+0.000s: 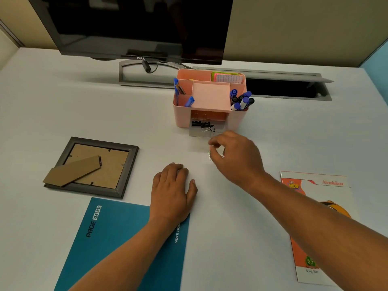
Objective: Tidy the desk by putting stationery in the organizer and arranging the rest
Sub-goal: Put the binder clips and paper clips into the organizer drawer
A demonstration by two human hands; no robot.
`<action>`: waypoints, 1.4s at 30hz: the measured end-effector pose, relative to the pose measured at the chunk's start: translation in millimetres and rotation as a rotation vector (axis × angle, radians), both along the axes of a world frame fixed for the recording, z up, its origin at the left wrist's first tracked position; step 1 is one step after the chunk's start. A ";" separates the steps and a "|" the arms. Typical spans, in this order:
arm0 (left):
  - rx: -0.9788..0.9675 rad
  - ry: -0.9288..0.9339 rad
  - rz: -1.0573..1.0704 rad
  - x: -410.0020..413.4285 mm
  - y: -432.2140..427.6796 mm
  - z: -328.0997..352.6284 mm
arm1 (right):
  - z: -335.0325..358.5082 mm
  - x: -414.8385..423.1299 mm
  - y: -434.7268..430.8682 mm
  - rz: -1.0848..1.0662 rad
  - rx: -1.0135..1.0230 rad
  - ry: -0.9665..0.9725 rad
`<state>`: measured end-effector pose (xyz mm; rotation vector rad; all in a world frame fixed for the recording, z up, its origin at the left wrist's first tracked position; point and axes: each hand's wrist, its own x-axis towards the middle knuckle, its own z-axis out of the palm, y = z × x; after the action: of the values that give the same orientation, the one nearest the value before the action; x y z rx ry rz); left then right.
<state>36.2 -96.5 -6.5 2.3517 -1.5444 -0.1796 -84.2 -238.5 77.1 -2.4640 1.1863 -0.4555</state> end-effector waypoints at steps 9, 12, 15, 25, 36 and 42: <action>-0.001 -0.005 -0.002 -0.3 0.0 0.6 | -11.6 2.3 4.3 0.043 0.109 0.218; -0.002 -0.002 -0.005 -0.4 -0.8 0.5 | -11.1 6.8 -3.5 0.036 0.091 0.235; -0.016 0.000 -0.007 0.3 -0.7 -0.2 | -10.2 12.3 -11.9 0.047 0.081 0.246; -0.028 0.009 -0.008 0.7 -0.9 -0.4 | -9.1 22.5 -35.4 0.053 0.061 0.273; -0.017 0.014 -0.009 0.3 -1.0 0.0 | -10.8 26.2 -41.8 0.090 0.072 0.291; -0.013 0.009 -0.008 0.6 -0.8 1.2 | -12.5 29.4 -42.1 0.154 0.097 0.369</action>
<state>36.9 -97.4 -5.3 2.3322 -1.5461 -0.1819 -54.8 -280.6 64.7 -2.5990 1.1053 0.1033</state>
